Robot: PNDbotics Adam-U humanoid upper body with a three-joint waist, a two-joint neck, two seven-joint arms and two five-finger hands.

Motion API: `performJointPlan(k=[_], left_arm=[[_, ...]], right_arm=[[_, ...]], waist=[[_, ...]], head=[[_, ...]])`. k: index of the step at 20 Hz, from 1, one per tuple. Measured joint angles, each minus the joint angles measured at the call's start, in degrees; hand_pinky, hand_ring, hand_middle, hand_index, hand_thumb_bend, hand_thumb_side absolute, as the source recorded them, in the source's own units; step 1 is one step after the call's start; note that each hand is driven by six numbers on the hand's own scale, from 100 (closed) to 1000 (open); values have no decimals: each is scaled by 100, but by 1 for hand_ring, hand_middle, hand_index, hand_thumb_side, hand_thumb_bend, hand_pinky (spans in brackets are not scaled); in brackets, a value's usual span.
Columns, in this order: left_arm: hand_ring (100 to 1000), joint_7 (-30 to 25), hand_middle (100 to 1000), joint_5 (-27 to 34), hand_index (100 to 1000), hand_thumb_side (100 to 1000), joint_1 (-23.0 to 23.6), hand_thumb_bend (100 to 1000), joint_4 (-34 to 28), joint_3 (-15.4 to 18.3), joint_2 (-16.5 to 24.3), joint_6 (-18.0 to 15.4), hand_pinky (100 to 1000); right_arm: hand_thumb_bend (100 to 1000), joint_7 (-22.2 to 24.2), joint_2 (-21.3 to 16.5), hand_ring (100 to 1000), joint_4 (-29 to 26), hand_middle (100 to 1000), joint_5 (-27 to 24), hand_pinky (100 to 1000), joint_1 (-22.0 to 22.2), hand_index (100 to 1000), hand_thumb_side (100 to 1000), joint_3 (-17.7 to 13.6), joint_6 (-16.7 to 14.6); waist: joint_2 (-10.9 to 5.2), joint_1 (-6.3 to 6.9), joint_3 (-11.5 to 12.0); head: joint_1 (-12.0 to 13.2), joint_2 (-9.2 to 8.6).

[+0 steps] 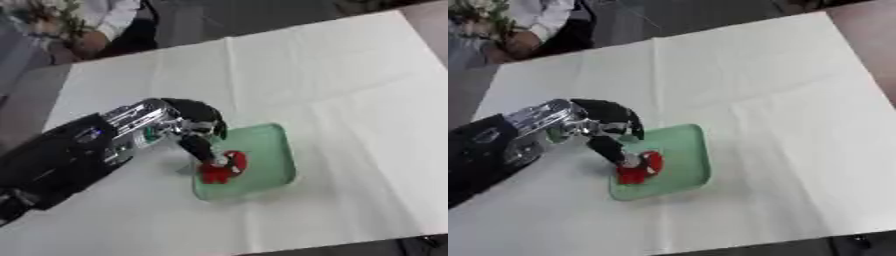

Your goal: Pick up objects on the table and place them in the box.

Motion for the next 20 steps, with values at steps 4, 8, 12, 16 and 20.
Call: performJointPlan(k=[4,8,12,16,20], left_arm=[[921,49,955,-163,978,1000,-8,606,-112,189,-26,85,825],[819,364,893,-132,944,927,217,524,-565,677,-21,358,696],[726,1052,835,109,915,890,902,497,-1349,1518,-44,878,562],[623,2193,774,469,879,842,1679,503,-2102,2418,-411,1422,458],[543,3465,710,951,836,810,1889,473,-2423,2973,-956,1453,366]], right_arm=[[156,-5,0,435,0,386,0,100,0,439,408,-10,2],[157,-19,-1,433,0,383,5,100,3,439,404,-34,9],[156,-66,-63,423,0,377,42,100,71,439,403,-76,8],[151,-116,-127,395,0,357,133,100,214,438,399,-113,6],[147,-140,-241,367,0,340,217,100,391,438,396,-132,-9]], waist=[[0,0,1],[0,0,66],[0,-26,195],[0,-147,384],[-13,-215,580]], head=[[-44,0],[-79,0],[-171,-1],[-261,-236],[-319,-745]])
